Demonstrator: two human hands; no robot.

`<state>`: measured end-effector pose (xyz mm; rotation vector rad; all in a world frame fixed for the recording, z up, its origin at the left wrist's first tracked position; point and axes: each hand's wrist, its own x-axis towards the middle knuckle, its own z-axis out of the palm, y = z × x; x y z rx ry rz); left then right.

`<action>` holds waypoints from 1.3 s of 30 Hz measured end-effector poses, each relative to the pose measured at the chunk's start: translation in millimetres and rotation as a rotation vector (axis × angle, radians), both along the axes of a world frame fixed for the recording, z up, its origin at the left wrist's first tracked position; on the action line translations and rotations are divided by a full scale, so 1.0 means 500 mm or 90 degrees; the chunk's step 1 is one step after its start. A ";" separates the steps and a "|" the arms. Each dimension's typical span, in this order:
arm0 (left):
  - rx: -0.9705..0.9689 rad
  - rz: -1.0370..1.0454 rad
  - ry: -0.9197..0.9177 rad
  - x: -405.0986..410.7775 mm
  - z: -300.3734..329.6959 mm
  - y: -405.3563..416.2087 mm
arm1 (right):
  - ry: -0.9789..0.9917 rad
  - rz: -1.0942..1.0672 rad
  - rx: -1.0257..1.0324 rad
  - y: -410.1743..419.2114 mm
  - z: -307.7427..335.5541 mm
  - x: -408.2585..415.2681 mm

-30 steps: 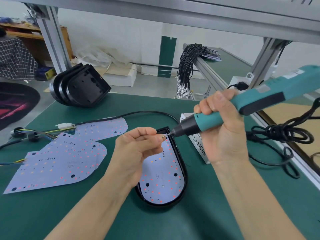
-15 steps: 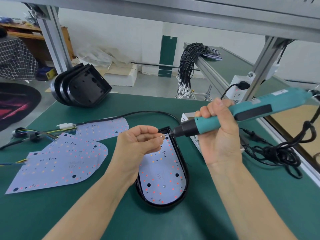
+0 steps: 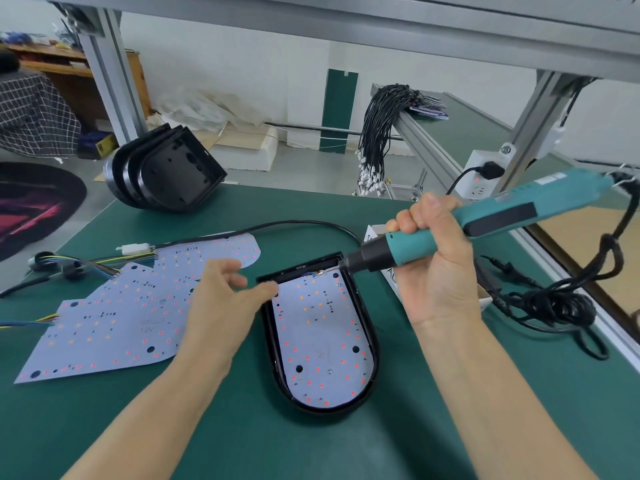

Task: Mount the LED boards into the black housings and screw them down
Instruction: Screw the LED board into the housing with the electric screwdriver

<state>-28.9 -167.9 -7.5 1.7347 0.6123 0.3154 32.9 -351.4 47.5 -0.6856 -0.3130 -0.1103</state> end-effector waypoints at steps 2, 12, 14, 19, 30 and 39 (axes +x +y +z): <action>0.164 -0.090 0.143 -0.010 -0.014 0.002 | 0.017 0.007 -0.009 0.009 -0.006 0.005; 0.043 -0.114 0.103 0.034 -0.017 -0.053 | 0.051 0.026 -0.063 0.042 -0.037 0.035; 0.012 -0.123 0.081 0.037 -0.017 -0.057 | 0.051 0.031 -0.063 0.049 -0.043 0.040; -0.005 -0.128 0.067 0.042 -0.024 -0.054 | 0.052 0.036 -0.087 0.063 -0.053 0.047; 0.000 -0.127 0.050 0.047 -0.039 -0.051 | 0.051 0.049 -0.133 0.067 -0.059 0.049; -0.010 -0.124 0.061 0.047 -0.034 -0.055 | -0.015 0.135 -0.241 0.077 -0.044 0.064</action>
